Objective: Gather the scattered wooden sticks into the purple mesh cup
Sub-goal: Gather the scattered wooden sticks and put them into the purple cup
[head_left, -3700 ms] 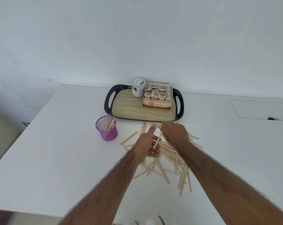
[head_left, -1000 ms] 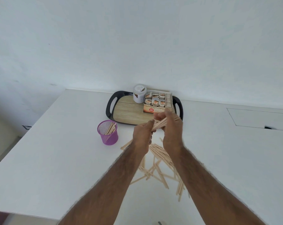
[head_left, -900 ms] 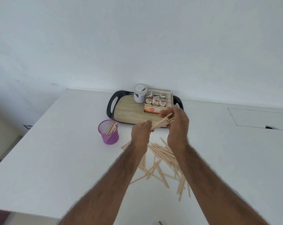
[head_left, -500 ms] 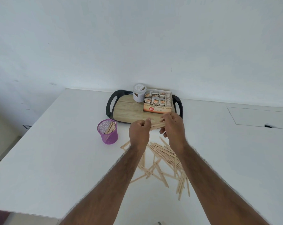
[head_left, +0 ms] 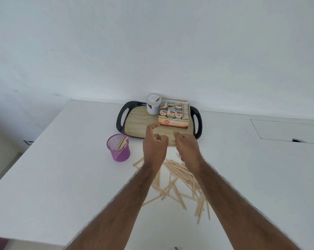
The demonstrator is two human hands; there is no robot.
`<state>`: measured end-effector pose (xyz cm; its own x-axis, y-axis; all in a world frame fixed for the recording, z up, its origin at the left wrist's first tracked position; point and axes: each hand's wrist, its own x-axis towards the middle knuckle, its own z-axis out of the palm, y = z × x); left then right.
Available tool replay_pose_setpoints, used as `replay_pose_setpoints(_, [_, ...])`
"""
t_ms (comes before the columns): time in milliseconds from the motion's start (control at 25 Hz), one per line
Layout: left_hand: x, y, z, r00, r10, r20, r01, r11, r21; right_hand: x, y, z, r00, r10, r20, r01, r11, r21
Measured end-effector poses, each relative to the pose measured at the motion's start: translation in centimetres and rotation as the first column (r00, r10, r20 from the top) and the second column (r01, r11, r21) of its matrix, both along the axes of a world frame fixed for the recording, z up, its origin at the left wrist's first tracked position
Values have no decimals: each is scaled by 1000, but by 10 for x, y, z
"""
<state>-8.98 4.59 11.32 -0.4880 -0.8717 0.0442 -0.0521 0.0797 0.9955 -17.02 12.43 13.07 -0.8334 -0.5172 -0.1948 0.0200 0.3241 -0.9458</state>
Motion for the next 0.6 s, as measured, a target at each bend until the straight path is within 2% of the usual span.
replay_pose_setpoints(80, [-1, 0, 0, 999, -40, -1, 40, 999, -11, -1, 1, -4, 996, -9, -89, 9, 1000, -5])
replay_pose_setpoints(120, [-1, 0, 2, 998, -65, -18, 65, 997, 34, -2, 2, -6, 993, -16, -116, 13, 1000, -20])
replay_pose_setpoints(240, [2, -8, 4, 989, -84, -120, 118, 943, 311, -7, 7, -12, 984, -76, -158, 70, 997, -41])
replay_pose_setpoints(320, [2, -14, 4, 985, -89, -146, 143, 898, 417, -6, 8, -12, 972, -95, -216, 86, 995, -50])
replay_pose_setpoints(440, [-1, -11, 3, 970, -188, -153, 237, 873, 426, 2, 5, -13, 952, -45, -303, 36, 999, -36])
replay_pose_setpoints(600, [0, -4, 6, 975, -216, -55, 218, 870, 443, 4, 5, -13, 929, -80, -361, 70, 997, -40])
